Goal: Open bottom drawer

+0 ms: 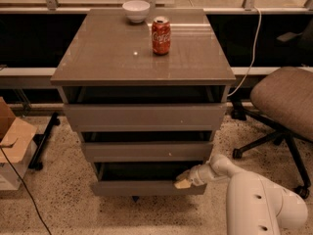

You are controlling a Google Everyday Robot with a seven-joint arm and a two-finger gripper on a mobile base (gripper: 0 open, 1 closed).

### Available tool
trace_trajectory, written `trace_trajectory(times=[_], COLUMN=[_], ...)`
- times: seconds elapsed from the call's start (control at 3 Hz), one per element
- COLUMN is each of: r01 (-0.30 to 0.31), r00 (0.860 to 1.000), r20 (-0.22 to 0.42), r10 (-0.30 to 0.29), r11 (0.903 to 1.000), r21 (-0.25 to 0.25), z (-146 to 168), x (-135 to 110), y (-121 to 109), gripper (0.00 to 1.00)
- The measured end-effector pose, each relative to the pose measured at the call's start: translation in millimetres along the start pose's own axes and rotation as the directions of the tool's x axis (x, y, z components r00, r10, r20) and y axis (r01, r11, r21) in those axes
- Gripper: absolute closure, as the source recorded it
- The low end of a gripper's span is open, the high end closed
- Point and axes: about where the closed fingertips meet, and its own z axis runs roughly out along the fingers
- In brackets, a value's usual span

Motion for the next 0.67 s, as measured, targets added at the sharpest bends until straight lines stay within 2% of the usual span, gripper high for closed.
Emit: trace_trajectory(times=[0.67], r01=[-0.001], r00=[1.0], r20=[-0.001], r10=[0.001], r11=[1.0], r21=[-0.005], z=[2.7], x=[0.5], y=[2.0], gripper=[0.12])
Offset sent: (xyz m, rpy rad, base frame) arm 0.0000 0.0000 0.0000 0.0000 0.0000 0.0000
